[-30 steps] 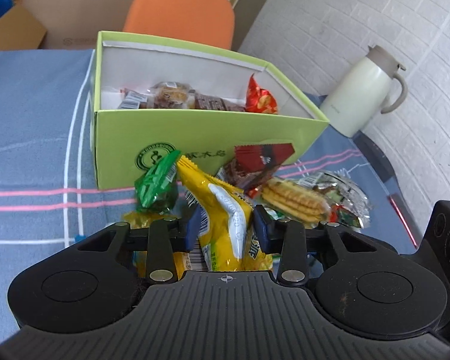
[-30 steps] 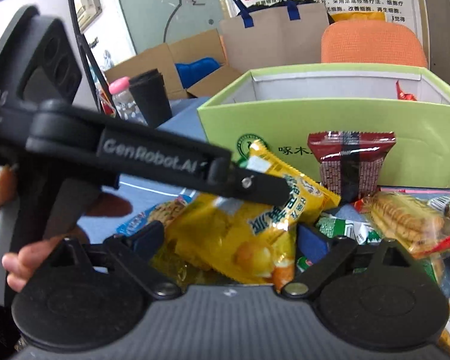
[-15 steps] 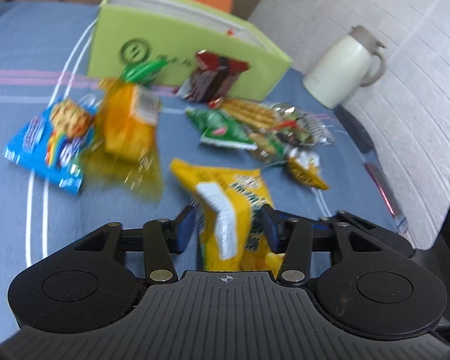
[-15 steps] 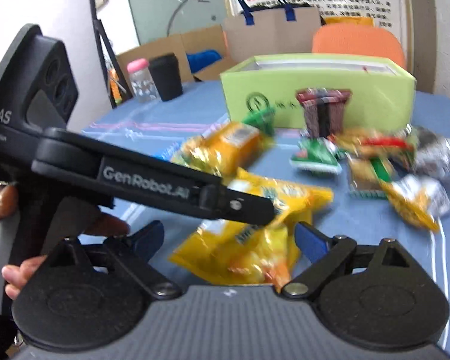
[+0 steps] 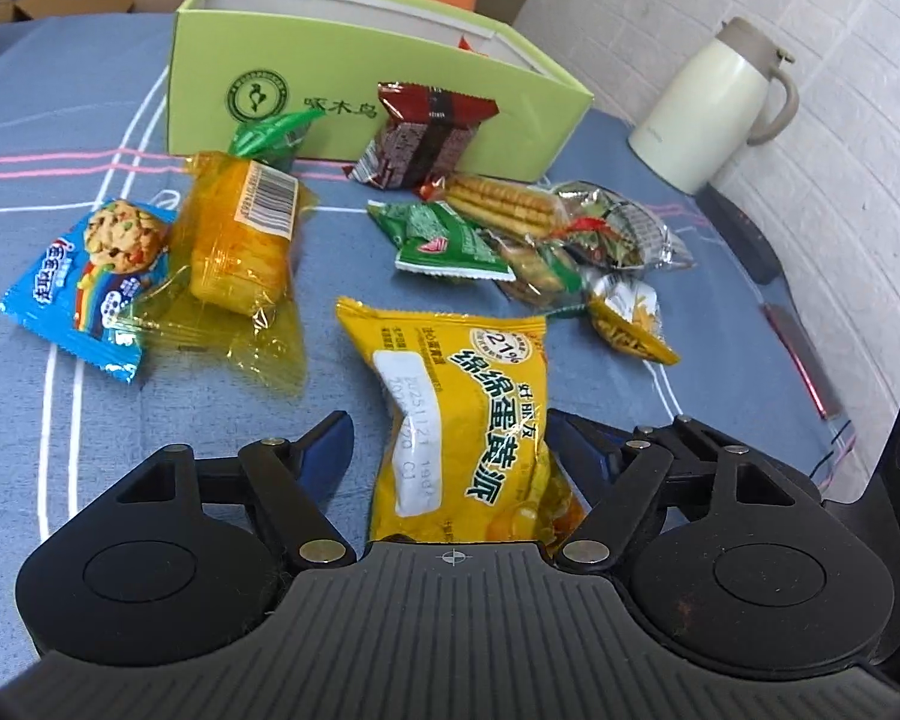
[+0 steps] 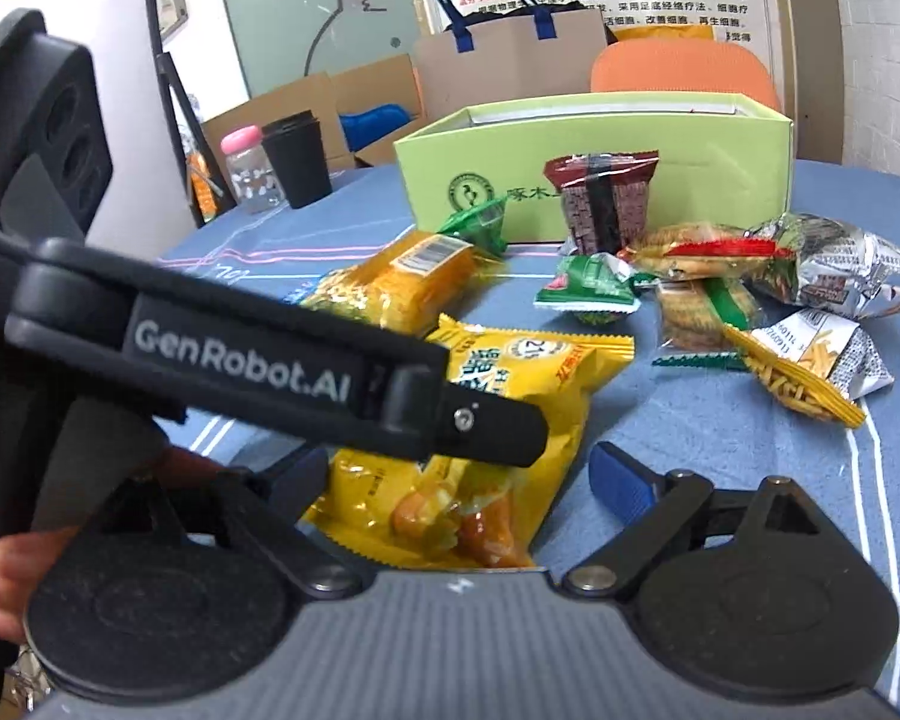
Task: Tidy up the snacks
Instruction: 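Grasp the yellow cake bag with the left gripper, then lower the yellow cake bag into the green box and release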
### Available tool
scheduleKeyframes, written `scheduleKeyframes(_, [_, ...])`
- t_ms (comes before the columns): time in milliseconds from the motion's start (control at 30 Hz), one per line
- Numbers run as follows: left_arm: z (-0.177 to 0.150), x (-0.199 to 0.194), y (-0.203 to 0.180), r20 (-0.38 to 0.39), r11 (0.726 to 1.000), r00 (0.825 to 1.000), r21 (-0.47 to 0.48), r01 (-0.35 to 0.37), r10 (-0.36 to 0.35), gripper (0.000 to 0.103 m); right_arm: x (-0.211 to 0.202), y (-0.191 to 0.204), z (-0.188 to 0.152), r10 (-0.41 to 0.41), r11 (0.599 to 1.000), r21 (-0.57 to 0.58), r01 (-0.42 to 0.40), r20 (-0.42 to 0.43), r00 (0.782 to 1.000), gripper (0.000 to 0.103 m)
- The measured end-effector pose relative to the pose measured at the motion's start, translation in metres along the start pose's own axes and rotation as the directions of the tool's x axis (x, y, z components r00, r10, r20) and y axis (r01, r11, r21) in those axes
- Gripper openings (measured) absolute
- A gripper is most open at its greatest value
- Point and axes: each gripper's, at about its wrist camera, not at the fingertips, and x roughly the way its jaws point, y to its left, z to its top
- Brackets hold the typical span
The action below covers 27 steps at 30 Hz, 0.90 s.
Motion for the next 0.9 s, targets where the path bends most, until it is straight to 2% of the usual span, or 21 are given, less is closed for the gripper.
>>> scheduleKeyframes(333, [0.003,0.002,0.007,0.011,0.999,0.999,0.011,0.032,-0.032,0.056,0.006,0.003,-0.001,-0.009,1.000,-0.012,0.009,0.009,1.000,0.094])
scheduleKeyframes(367, [0.001,0.001,0.008,0.018,0.999,0.999,0.017,0.029,-0.029,0.046,0.006,0.005,0.000,-0.002,1.000,-0.016,0.002,0.006,1.000,0.091])
scheduleKeyframes(400, [-0.001,0.000,0.008,0.020,0.999,0.999,0.028,0.037,-0.037,0.030,0.006,0.008,0.000,0.006,1.000,-0.017,-0.006,0.000,1.000,0.088])
scheduleKeyframes(467, [-0.006,-0.005,0.012,0.025,0.998,0.998,0.012,0.056,-0.056,0.024,0.002,0.014,0.002,0.002,1.000,-0.025,-0.002,-0.003,1.000,0.081])
scheduleKeyframes(600, [-0.003,-0.022,0.016,0.056,0.997,0.995,-0.008,0.077,-0.077,0.023,-0.008,0.032,0.016,-0.003,0.997,-0.077,0.005,0.023,1.000,0.080])
scheduleKeyframes(733, [0.027,-0.050,0.016,0.148,0.994,0.983,0.000,0.109,-0.108,0.023,-0.014,0.044,0.054,-0.009,0.984,-0.175,0.029,0.115,0.993,0.081])
scheduleKeyframes(900, [0.107,-0.060,0.018,0.266,0.995,0.958,0.038,0.096,-0.103,0.026,0.019,0.035,0.133,-0.001,0.958,-0.280,0.059,0.203,0.979,0.081])
